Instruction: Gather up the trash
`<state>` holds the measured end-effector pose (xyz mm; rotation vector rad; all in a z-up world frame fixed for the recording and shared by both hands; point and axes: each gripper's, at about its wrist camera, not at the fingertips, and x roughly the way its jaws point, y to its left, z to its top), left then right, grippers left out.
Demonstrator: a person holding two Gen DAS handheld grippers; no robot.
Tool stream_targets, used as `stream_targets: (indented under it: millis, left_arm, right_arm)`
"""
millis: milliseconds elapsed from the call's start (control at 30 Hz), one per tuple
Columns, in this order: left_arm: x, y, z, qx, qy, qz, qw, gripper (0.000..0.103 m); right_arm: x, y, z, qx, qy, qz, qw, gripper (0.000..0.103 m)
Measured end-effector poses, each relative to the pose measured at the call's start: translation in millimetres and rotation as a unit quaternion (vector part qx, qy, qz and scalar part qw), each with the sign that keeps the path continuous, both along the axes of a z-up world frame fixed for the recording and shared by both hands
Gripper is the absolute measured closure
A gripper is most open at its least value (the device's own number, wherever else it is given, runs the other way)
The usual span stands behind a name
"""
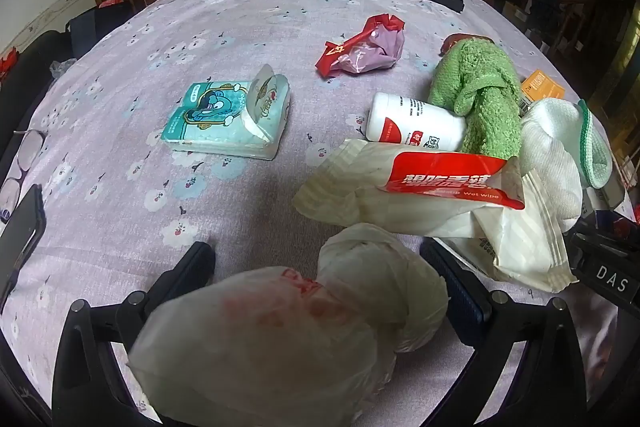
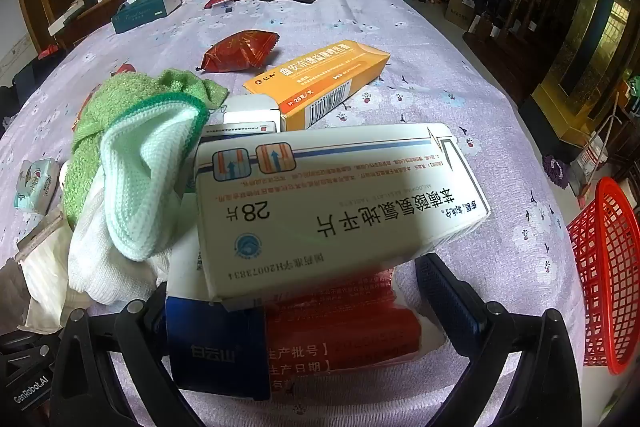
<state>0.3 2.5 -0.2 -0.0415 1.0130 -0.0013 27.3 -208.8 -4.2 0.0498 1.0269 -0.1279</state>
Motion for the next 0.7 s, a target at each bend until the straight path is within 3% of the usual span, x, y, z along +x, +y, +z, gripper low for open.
stream_targets:
  millis: [167,300,467,600,700]
  left_arm:
    - [-6.1,-0.3,5.9,0.005,0.003,-0.011,0.9999,0.000]
    - [-33.2,2.0,26.2,0.000,-0.052,-0.010,0.9986,0.000]
    - [-78.1,-13.2,52.9,0.029,-0.115,-0.020,0.9927,0.000]
    - [-106.3,-15.7,63.2,0.013,-0.153,-0.018,0.9880,0.000]
    - [-125.8,-17.2,67.3,-0.003,-0.172,-0.008,0.9850,0.000]
  right_arm:
    - [-0.5,0.1,0.0,0.001,0.000,0.000,1.000,0.000]
    - [-0.7,-0.3,0.4,0.000,0.002,0.011,1.000,0.000]
    - [-12.9,-8.5,3.7,0.013,0.035,0.061,0.997,0.000]
    - [-58.2,-19.7,22.3,0.043,0.007,0.080,0.996,0.000]
    - [-87.2,-23.1,33.2,0.033,-0.026,0.089,0.995,0.000]
